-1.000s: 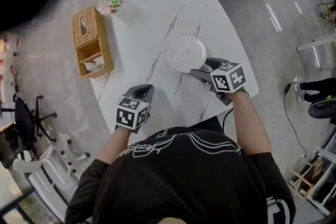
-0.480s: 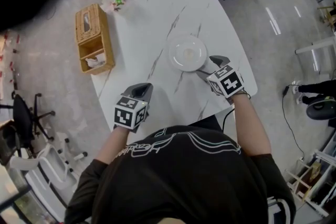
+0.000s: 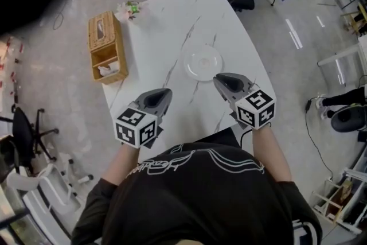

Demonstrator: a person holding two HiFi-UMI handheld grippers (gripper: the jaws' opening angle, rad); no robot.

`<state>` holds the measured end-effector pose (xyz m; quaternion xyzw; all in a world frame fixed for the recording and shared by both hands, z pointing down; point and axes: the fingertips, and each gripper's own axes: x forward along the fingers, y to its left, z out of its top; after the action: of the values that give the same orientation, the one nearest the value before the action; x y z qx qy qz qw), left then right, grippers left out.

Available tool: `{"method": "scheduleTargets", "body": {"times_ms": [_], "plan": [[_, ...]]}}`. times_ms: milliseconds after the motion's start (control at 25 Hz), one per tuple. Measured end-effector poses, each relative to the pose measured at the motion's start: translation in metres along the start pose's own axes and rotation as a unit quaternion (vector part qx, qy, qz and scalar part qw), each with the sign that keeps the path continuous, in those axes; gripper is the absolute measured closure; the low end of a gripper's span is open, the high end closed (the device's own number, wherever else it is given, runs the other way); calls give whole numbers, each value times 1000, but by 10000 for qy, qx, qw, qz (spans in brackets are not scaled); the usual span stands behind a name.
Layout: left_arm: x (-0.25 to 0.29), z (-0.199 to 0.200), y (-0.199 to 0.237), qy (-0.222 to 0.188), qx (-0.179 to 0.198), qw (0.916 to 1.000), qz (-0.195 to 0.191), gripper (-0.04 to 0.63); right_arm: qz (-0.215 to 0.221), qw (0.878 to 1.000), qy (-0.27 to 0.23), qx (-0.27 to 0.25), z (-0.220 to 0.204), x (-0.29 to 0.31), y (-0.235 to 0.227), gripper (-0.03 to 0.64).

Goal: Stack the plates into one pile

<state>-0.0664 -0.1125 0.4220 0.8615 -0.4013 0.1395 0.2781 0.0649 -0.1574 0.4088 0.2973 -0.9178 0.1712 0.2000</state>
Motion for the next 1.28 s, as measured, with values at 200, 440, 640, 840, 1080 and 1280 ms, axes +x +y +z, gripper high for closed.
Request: {"method": "scheduleTargets", "body": {"times_ms": [200,440,640,840,1080,1280], "plan": [[-14,30,-31,-359,248,9986,-287,572,464,9969,-627,-125,27,-22,43,584],[-31,60,-51,-738,514,9955,-286,572,787,9893,-1212,-190,58,-49,72,588],[-37,66,-59,-876,478,9945,-309,572,896,9854,-1443,-124,65,-60,82,591],[-35,60,-60,-848,466,9948,-306,572,894,9863,-1384,-75,55,-59,82,591],[-30,50,-60,-774,414,9956,-314,572,872,9873,-1330,65,43,-56,80,591],[-24,45,-61,-705,390,9962,-344,572,858,9877,-1296,166,35,-56,76,591]]}}
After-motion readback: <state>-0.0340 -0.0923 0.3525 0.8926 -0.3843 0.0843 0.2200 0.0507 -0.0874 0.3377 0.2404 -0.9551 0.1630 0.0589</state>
